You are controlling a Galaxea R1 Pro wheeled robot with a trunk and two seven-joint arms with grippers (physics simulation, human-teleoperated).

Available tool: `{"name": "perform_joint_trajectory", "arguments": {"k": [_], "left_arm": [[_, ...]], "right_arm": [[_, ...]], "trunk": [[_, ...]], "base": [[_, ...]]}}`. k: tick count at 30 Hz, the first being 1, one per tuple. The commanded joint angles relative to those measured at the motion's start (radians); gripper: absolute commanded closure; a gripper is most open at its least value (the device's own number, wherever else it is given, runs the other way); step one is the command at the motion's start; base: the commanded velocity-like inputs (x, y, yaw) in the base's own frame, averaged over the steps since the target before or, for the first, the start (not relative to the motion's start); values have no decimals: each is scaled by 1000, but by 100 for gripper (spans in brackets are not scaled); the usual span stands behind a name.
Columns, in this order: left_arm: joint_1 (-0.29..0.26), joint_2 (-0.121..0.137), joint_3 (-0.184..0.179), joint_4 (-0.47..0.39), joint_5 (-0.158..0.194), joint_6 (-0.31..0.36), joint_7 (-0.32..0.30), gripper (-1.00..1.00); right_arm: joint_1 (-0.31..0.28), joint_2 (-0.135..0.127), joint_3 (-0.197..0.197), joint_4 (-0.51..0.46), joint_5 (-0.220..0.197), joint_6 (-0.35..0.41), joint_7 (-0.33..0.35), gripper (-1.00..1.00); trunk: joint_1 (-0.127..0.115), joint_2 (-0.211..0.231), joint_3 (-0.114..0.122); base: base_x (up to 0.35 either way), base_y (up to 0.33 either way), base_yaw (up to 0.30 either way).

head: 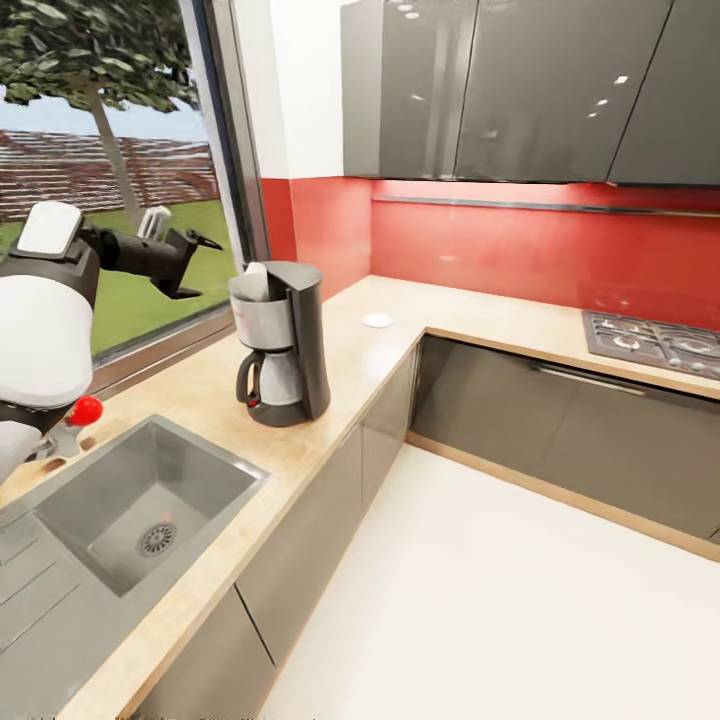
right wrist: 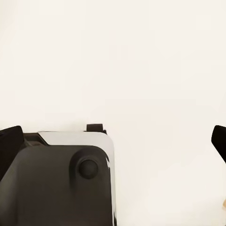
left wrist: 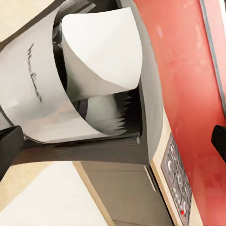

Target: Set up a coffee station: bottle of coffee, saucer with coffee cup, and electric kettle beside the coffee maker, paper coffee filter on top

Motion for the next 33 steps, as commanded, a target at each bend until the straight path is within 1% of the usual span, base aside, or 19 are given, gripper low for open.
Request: {"name": "perform_joint_trajectory", "arguments": {"k": [1, 7, 10, 11, 14, 15, 16, 17, 18, 19, 20, 21, 22, 23, 24, 25, 26, 32, 33], "left_arm": [[-1, -1, 5, 0, 9, 2, 10, -100], [16, 0, -4, 2, 7, 4, 9, -100], [57, 7, -50, -1, 8, 6, 7, -100], [78, 10, -79, -5, 8, 6, 6, -100], [103, 12, -120, -8, 9, 7, 1, -100], [112, 12, -141, -9, 9, 7, -7, -100], [126, 12, -186, -11, 7, 7, -26, -100], [147, 13, -247, -13, 6, 6, -53, -100], [157, 13, -279, -15, 5, 6, -69, -100], [180, 14, -343, -22, 4, 5, -105, -100], [244, 26, -468, -73, 3, 1, -212, -100], [274, 35, -501, -109, 3, 0, -255, -100], [329, 52, -534, -184, 3, -2, -323, -100], [372, 62, -549, -240, 2, -3, -367, -100], [393, 66, -556, -268, 2, -4, -386, -100], [435, 76, -566, -323, 2, -5, -419, -100], [576, 126, -596, -523, 1, -8, -507, -100], [725, 201, -609, -754, 1, -7, -606, -100], [736, 206, -609, -770, 1, -7, -612, -100]], "right_arm": [[-1, 1, -4, 1, 10, -3, -2, -100], [-1, 1, -4, 1, 10, -3, -2, -100], [-1, 1, -4, 2, 10, -3, -2, -100], [-1, 1, -4, 2, 10, -3, -2, -100], [-1, 1, -4, 1, 10, -3, -2, -100], [-1, 1, -4, 1, 10, -3, -2, -100], [-1, 1, -4, 1, 10, -4, -2, -100], [-1, 1, -4, 0, 10, -4, -2, -100], [-1, 1, -4, 0, 10, -4, -2, -100], [-1, 0, -4, 0, 10, -4, -2, -100], [-1, -1, -4, 0, 10, -4, -2, -100], [-1, -1, -3, 0, 10, -5, -2, -100], [-1, -2, -3, 0, 10, -6, -2, -100], [-1, -2, -3, 0, 10, -7, -2, -100], [-1, -2, -3, 0, 10, -7, -2, -100], [-1, -2, -3, 0, 10, -8, -2, -100], [-1, -2, -3, 0, 10, -9, -2, -100], [-1, -2, -4, 0, 10, -9, -1, -100], [-1, -2, -4, -1, 10, -9, -2, -100]], "trunk": [[0, -2, -2], [0, -2, -2], [0, -2, -2], [0, -2, -2], [0, -2, -2], [0, -2, -2], [0, -2, -2], [0, -2, -2], [0, -2, -2], [0, -2, -2], [0, -2, -2], [0, -2, -2], [0, -2, -2], [0, -2, -2], [0, -2, -2], [0, -2, -2], [0, -2, -2], [0, -2, -2], [0, -2, -2]], "base": [[-22, 0, 173], [-7, 0, 245], [-1, 0, 273], [0, 0, 260], [0, 0, 193], [0, 0, 86], [0, 0, 55], [0, 0, 35], [0, 0, 28], [0, 0, 18], [0, 0, 6], [0, 0, 3], [0, 0, 2], [0, 0, 1], [0, 0, 0], [0, 0, 0], [0, 0, 0], [0, 0, 0], [0, 0, 0]]}}
